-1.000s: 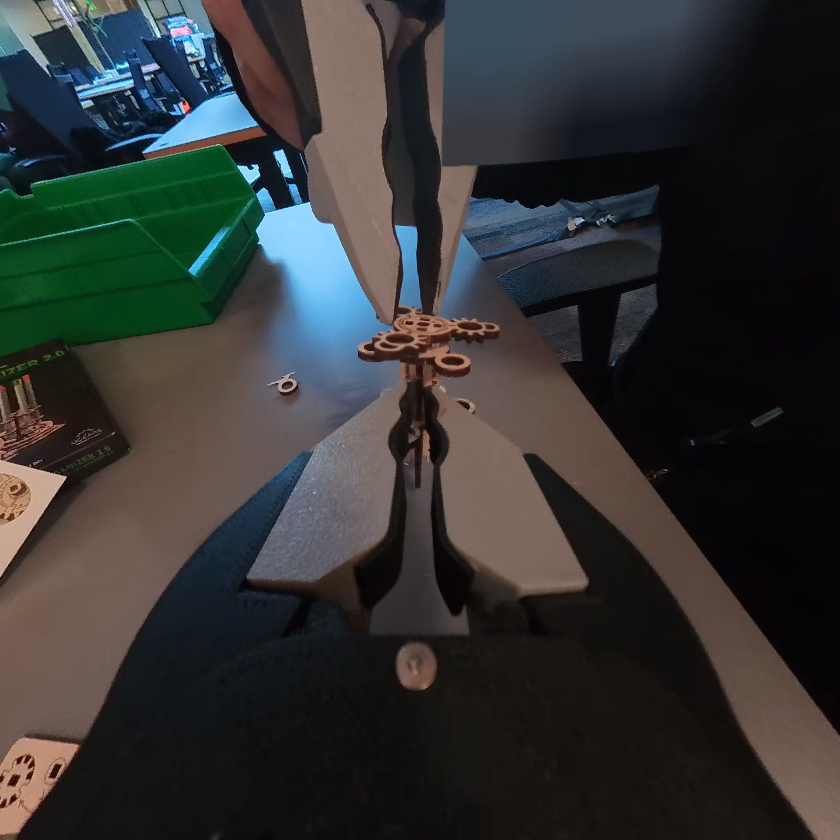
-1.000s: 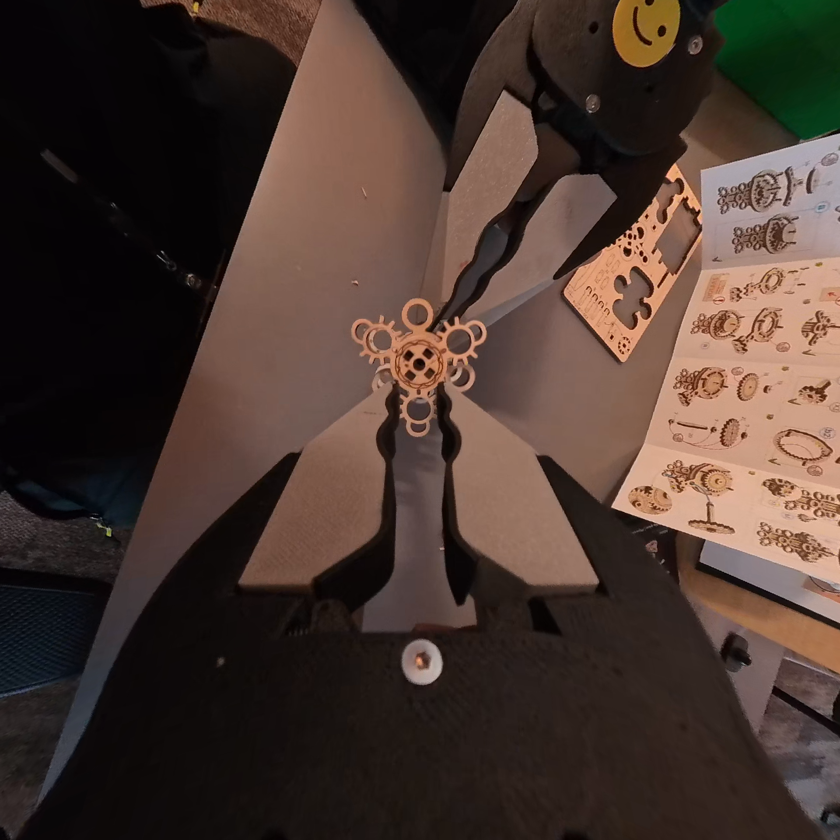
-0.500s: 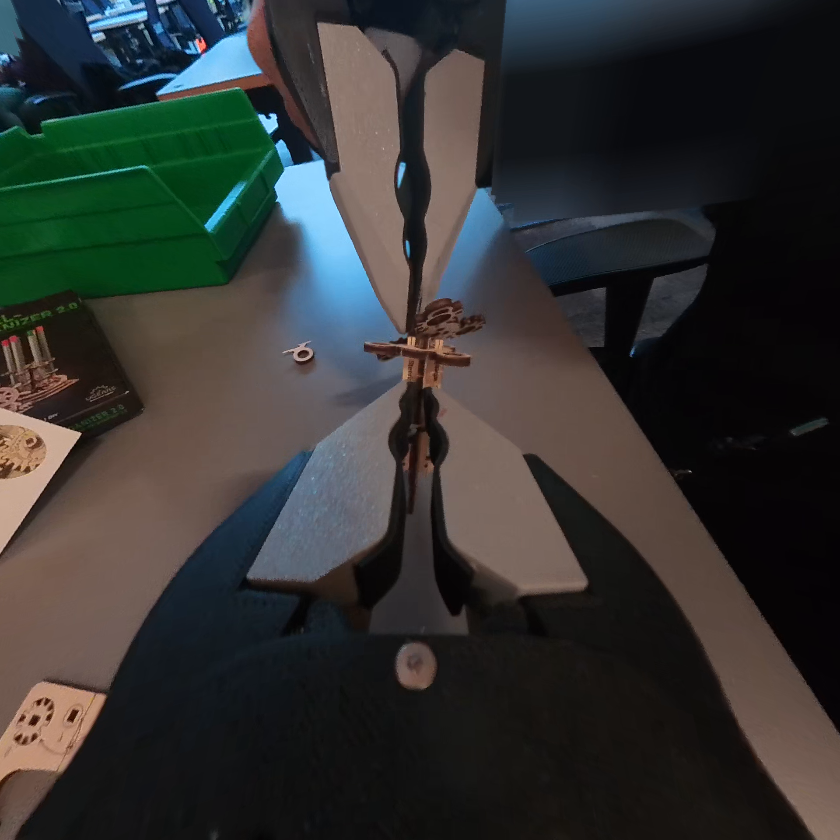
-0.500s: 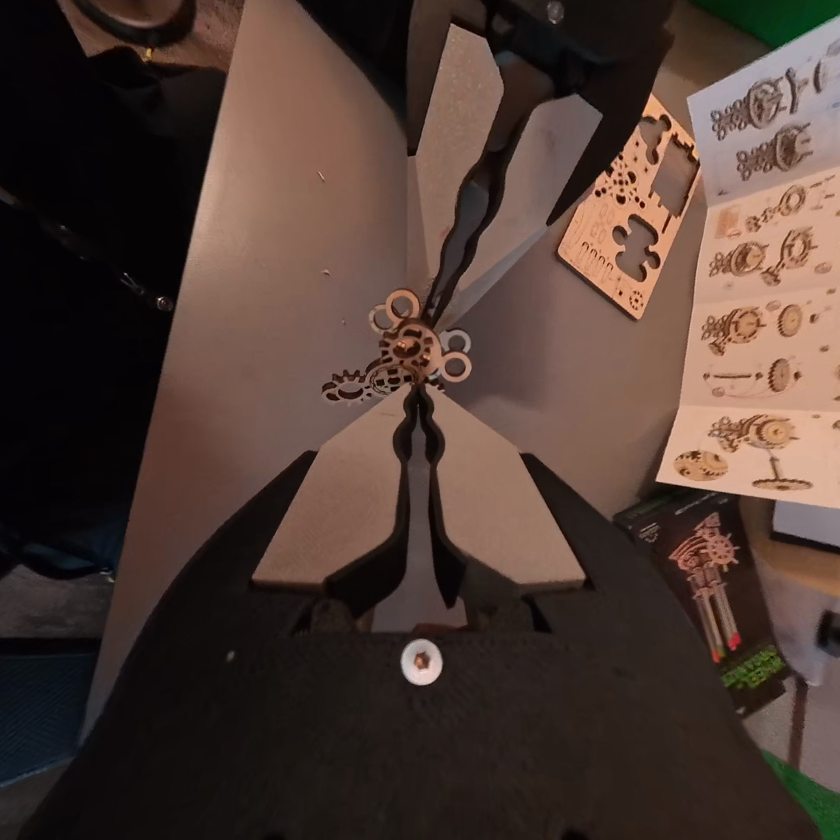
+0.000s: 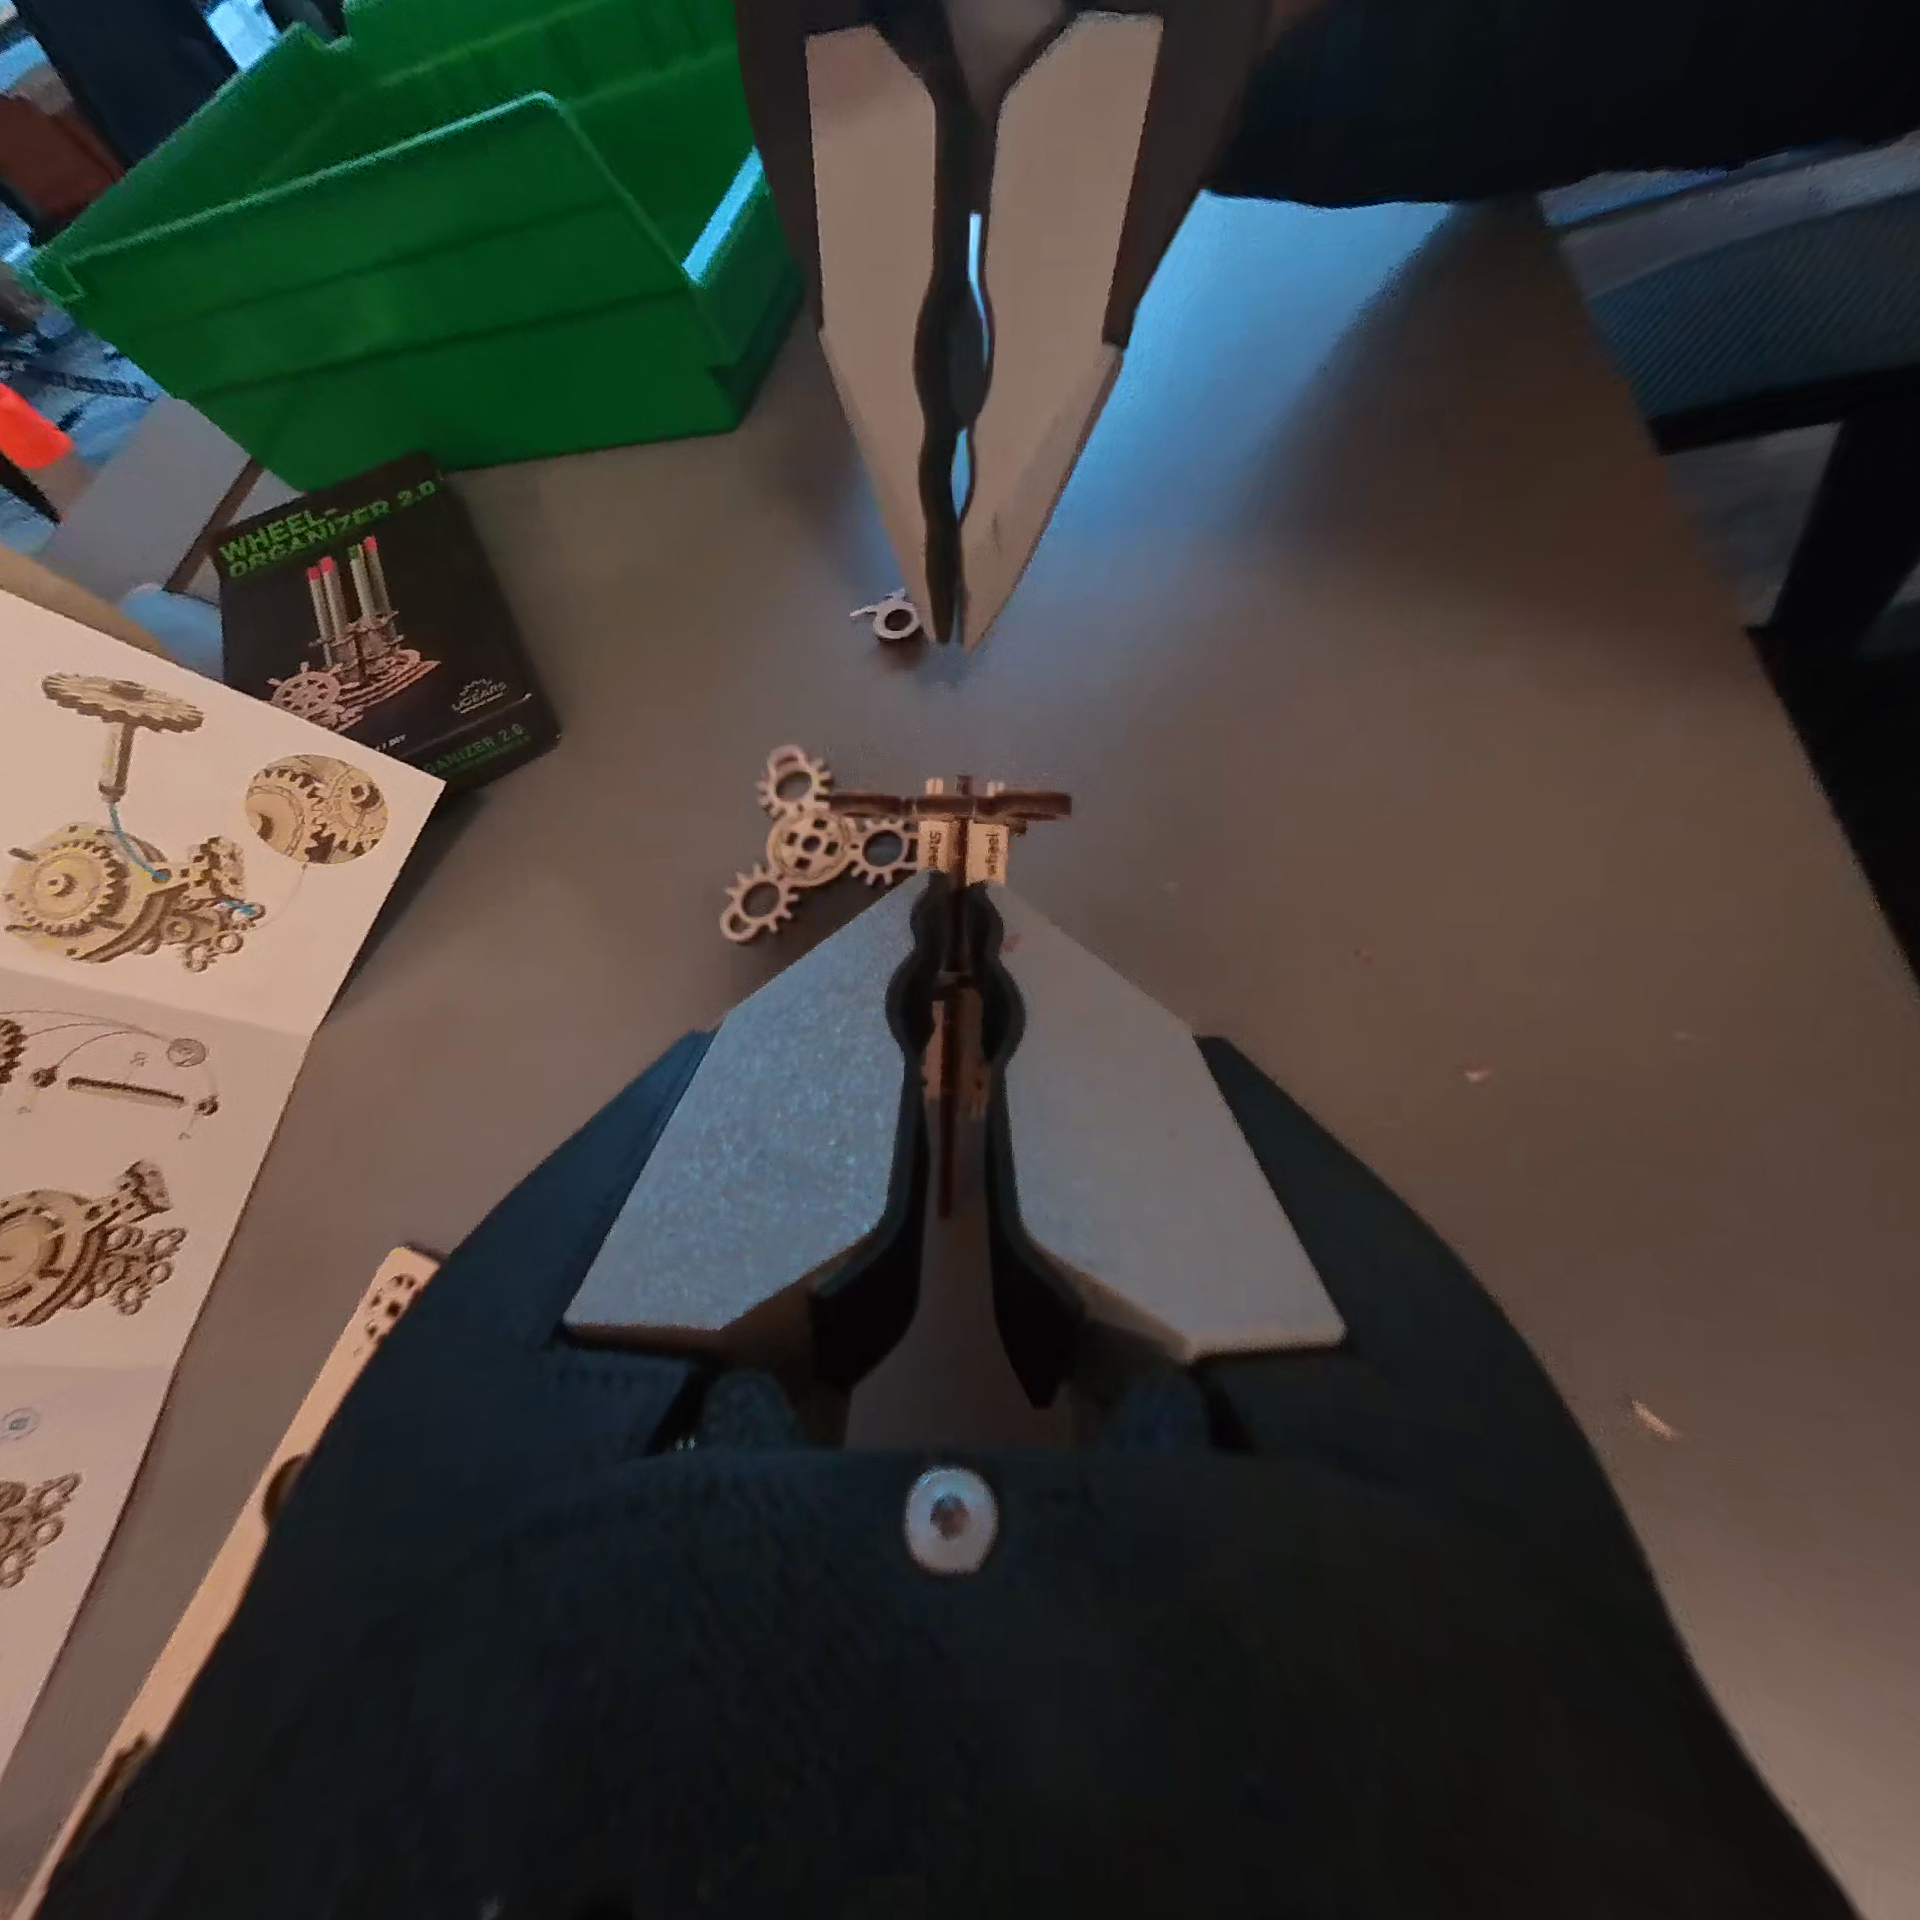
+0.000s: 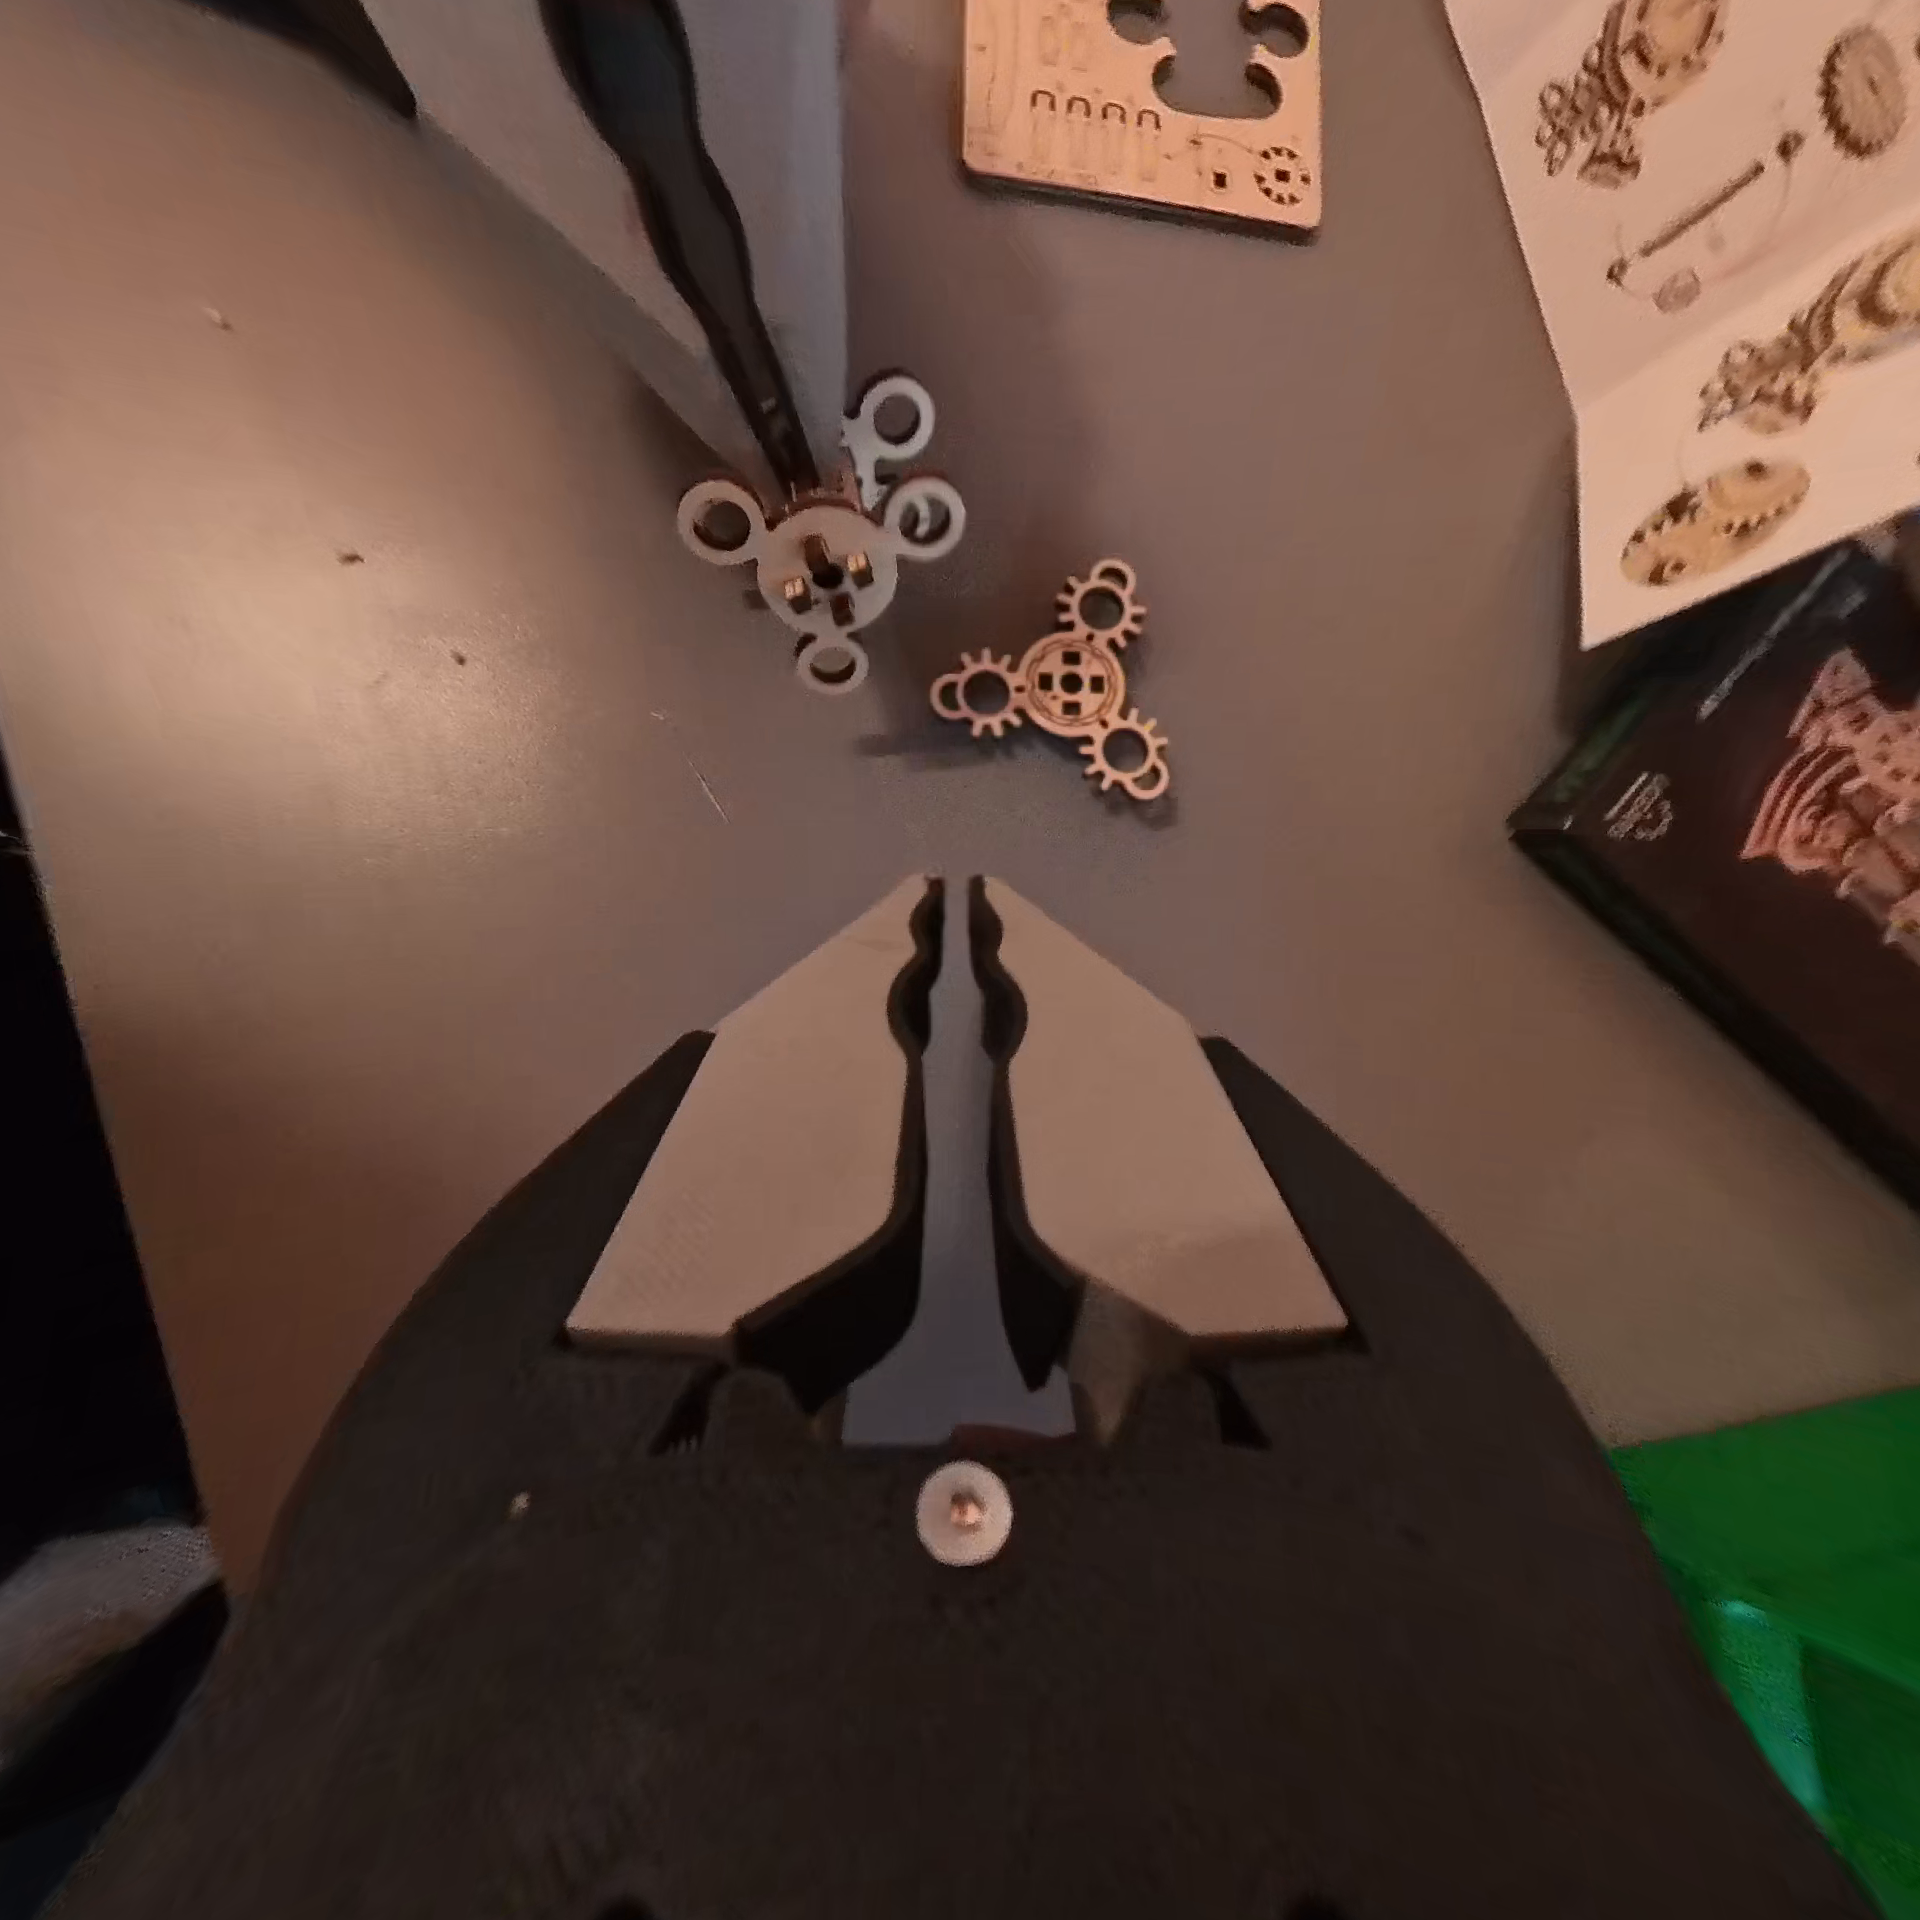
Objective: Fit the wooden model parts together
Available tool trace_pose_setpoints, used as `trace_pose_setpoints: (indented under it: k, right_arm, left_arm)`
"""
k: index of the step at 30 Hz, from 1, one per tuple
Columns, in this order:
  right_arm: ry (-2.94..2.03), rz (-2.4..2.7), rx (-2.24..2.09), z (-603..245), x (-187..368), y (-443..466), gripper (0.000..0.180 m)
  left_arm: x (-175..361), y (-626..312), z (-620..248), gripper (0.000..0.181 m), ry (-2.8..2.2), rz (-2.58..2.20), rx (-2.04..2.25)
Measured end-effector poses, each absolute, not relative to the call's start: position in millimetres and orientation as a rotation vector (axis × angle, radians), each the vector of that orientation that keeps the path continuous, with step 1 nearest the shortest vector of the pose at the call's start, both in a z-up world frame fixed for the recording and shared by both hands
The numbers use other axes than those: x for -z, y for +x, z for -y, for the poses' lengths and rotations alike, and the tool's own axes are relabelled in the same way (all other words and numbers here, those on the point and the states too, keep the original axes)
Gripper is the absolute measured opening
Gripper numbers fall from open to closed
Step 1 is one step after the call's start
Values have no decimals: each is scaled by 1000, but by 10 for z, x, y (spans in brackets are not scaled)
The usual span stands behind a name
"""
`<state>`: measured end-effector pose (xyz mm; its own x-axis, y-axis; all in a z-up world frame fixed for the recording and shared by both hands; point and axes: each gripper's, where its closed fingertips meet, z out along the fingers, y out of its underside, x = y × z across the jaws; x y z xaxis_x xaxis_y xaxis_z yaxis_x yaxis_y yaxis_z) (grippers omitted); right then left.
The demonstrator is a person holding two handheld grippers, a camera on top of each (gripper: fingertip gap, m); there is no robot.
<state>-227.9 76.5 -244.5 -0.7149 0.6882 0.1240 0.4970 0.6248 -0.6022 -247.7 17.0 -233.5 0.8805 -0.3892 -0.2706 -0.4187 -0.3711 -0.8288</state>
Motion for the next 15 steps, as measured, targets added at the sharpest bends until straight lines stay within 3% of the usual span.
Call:
trace_pose_setpoints:
  k: [10, 15]
  right_arm:
    - [-1002, 2478, -749, -758, 2509, -2515, 39]
    - [-896, 2581, -770, -736, 2518, -2751, 40]
  left_arm:
    - [2090, -2869, -59, 0, -1952, -460, -132]
    - [2093, -2836, 29, 0, -1883, -569, -154]
